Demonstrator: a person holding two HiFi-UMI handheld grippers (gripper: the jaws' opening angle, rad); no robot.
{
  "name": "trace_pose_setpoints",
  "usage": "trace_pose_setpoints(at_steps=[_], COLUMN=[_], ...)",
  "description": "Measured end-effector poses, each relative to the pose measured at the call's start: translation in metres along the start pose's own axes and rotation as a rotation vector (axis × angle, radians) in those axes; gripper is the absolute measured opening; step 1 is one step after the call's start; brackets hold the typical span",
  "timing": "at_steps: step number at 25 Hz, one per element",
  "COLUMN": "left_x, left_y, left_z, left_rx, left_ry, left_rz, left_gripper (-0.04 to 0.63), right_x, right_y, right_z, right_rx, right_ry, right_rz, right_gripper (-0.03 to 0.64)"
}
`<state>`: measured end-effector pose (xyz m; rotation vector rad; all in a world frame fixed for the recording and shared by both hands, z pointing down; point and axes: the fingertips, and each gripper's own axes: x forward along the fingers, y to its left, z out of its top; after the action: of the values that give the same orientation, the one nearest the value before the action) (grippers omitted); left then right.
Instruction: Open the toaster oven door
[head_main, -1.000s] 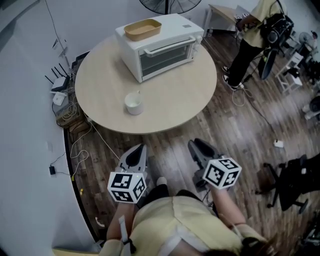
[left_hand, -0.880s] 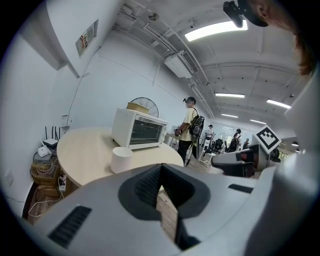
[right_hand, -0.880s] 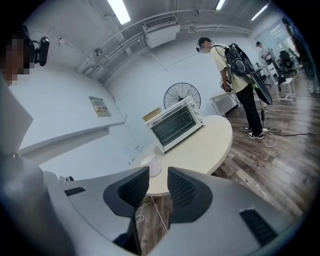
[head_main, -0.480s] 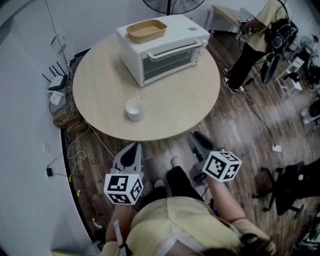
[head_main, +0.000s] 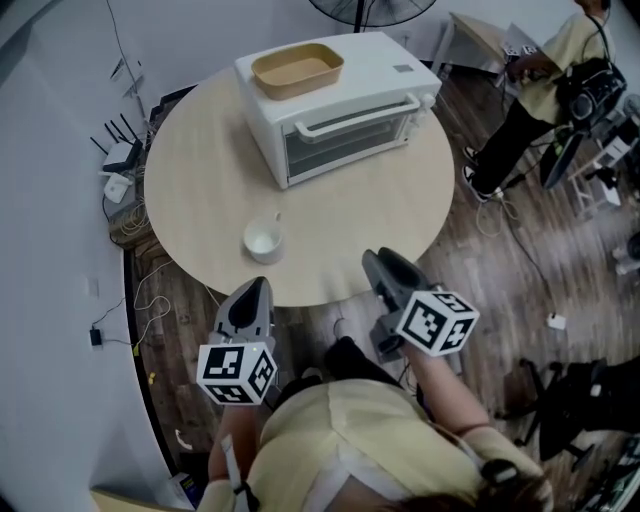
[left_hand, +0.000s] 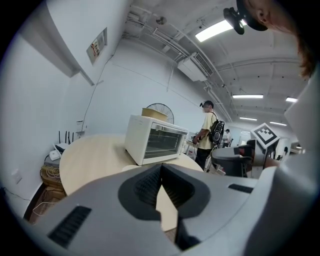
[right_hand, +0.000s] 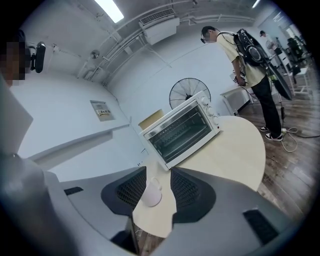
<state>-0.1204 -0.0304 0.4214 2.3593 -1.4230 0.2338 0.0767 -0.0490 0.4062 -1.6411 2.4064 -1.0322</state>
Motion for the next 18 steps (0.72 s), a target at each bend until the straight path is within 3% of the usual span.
trace_pose_setpoints(at_steps=[18], left_x=[0.073], left_y=[0.013], left_z=[0.050], left_rx=[-0.021], left_ry=[-0.052], left_rz=[0.167], left_gripper=[0.002], right_x=[0.101], right_y=[-0.023], right_z=[0.087], right_rx=[0.088], right_ry=[0.040], right_rz=[0.166], right_gripper=[0.152])
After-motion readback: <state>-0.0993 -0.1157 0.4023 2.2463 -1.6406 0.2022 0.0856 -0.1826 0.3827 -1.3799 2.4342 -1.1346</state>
